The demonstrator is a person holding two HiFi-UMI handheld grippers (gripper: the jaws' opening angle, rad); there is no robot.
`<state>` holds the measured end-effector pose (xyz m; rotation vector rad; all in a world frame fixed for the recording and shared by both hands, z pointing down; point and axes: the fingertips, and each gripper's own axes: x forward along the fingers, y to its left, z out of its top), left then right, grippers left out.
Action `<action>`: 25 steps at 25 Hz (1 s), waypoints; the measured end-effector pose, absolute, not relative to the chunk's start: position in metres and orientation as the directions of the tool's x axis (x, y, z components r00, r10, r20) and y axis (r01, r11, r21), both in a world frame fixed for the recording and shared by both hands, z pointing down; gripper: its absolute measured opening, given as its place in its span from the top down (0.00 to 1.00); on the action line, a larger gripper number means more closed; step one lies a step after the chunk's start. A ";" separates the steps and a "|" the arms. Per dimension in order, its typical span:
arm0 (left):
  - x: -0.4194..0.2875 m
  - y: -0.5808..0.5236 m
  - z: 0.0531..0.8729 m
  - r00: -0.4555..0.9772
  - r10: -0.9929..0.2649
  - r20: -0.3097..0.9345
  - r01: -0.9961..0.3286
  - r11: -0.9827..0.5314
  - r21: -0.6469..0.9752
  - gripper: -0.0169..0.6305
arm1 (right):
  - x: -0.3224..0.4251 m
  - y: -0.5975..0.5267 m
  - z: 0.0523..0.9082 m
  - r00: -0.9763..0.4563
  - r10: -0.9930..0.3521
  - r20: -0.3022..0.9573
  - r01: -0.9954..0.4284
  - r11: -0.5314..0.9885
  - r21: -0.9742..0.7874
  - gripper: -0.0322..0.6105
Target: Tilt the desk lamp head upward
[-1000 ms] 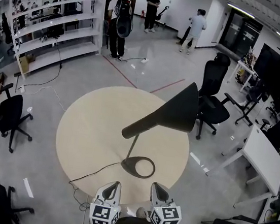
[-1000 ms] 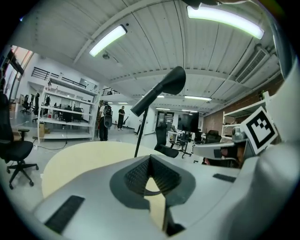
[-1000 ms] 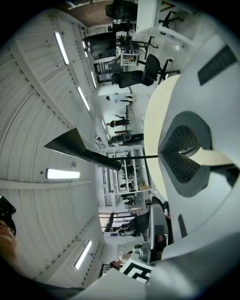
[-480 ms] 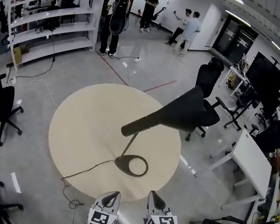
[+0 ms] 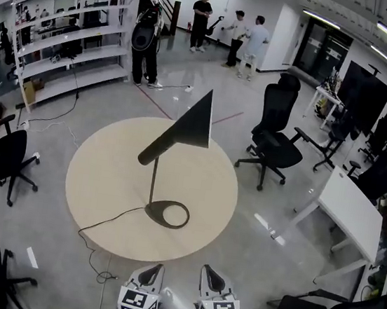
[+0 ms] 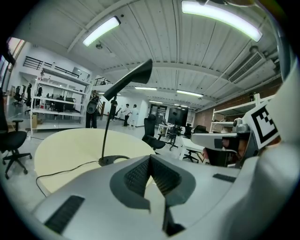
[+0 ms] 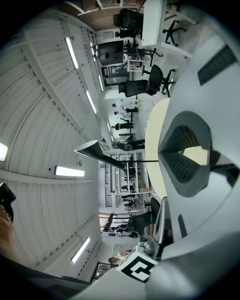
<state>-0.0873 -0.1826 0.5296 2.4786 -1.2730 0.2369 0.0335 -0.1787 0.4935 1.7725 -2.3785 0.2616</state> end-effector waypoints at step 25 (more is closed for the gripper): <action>0.011 0.053 0.519 0.399 -0.869 0.291 -0.916 -0.394 0.079 0.91 | 0.130 0.032 0.504 -0.456 -0.875 0.162 -0.890 0.451 -0.069 0.93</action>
